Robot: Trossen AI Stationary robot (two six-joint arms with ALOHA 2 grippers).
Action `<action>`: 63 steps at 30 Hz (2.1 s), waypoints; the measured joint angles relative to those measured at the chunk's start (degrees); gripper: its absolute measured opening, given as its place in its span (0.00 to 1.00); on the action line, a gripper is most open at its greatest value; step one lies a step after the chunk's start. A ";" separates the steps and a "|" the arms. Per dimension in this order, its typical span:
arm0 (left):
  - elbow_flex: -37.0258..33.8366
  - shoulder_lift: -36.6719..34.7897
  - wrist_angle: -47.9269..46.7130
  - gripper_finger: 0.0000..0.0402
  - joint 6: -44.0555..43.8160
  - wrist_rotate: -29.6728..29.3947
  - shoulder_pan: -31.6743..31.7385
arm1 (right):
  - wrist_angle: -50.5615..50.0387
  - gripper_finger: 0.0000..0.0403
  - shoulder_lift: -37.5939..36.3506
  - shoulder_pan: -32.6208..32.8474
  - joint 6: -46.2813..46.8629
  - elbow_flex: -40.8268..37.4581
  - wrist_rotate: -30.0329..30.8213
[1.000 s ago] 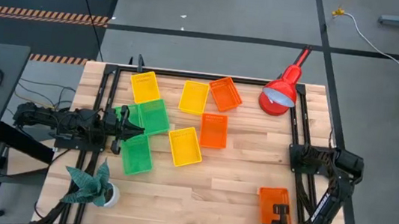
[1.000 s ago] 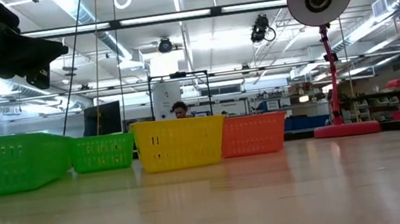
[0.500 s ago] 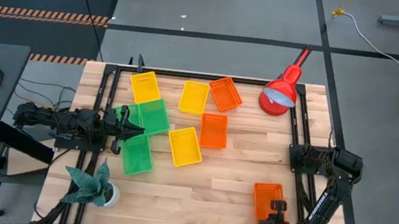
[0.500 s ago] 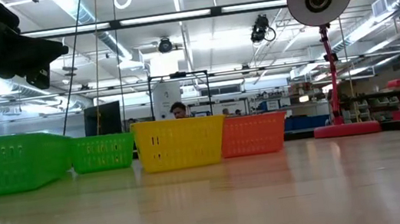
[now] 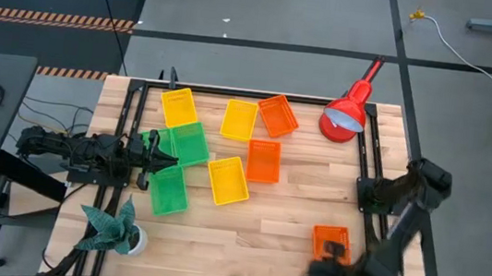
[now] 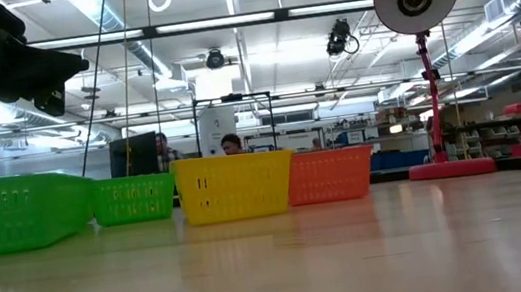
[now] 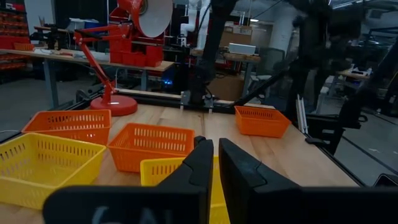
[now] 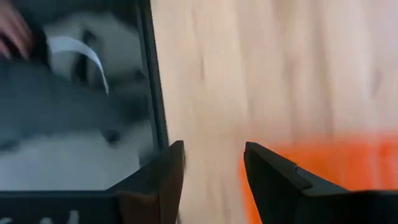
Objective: Stack baskets by color
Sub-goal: Move the yellow basket on the bottom right of the table
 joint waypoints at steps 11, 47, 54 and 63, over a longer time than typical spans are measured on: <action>-0.01 0.02 -0.01 0.08 0.00 -0.01 0.00 | 25.79 0.45 8.62 -30.09 -52.99 0.15 -9.54; -0.02 -0.01 0.24 0.09 -0.01 0.00 0.02 | 34.89 0.03 20.03 -39.13 -66.69 0.07 -2.24; 0.00 -0.01 0.41 0.10 -0.01 0.00 0.00 | 34.69 0.02 11.25 -33.64 -63.50 1.49 6.87; 0.00 0.00 0.48 0.08 0.01 -0.01 0.00 | 35.26 0.02 -1.58 -23.08 -46.95 2.67 4.43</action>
